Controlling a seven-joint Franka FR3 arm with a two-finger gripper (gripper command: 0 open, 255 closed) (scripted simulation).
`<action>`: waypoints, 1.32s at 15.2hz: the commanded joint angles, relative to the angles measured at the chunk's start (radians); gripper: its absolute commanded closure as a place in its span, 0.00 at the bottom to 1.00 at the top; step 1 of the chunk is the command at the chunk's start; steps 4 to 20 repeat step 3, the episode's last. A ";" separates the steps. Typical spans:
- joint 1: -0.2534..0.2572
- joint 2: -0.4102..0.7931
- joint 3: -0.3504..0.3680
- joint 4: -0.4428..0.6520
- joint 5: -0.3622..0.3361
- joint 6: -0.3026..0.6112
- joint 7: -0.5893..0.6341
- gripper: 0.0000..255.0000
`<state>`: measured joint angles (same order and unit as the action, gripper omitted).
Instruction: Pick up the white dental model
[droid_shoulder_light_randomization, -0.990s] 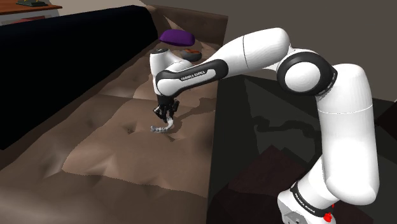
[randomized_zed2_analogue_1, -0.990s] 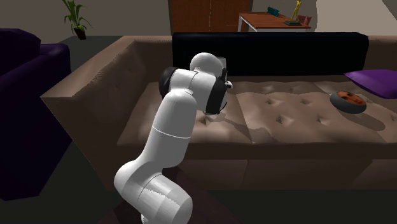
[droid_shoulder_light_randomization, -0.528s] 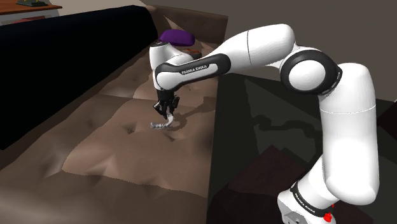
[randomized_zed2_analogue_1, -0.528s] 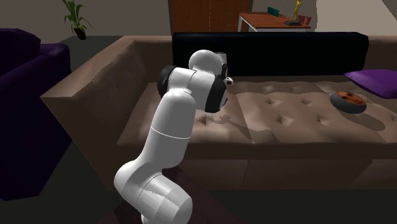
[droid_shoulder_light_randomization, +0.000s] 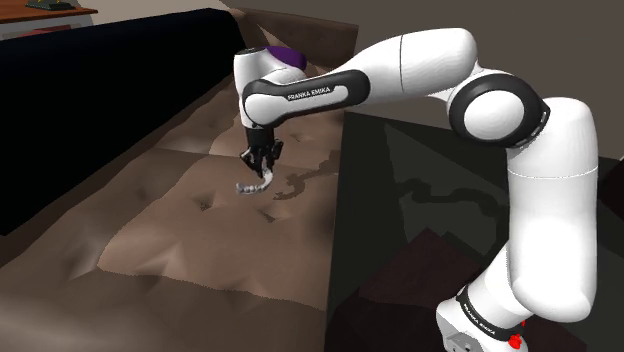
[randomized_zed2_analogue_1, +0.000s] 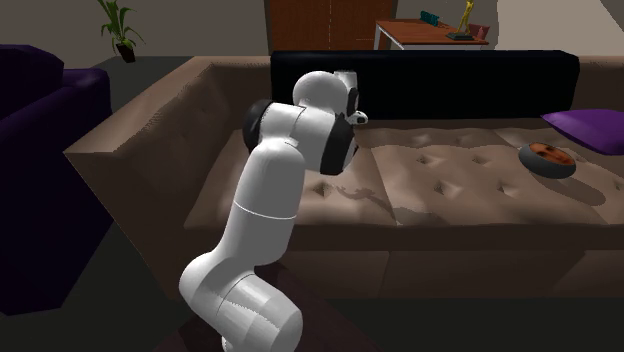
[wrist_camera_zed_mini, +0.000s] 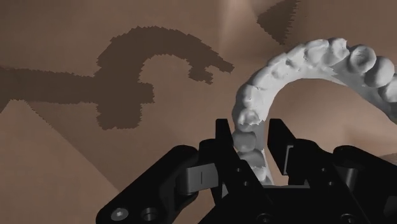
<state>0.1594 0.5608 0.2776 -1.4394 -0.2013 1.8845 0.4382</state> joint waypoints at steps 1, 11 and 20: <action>-0.001 -0.007 0.001 0.019 0.003 -0.026 -0.005 1.00; -0.001 -0.008 0.001 0.021 0.003 -0.028 -0.005 1.00; -0.001 -0.008 0.001 0.021 0.003 -0.028 -0.005 1.00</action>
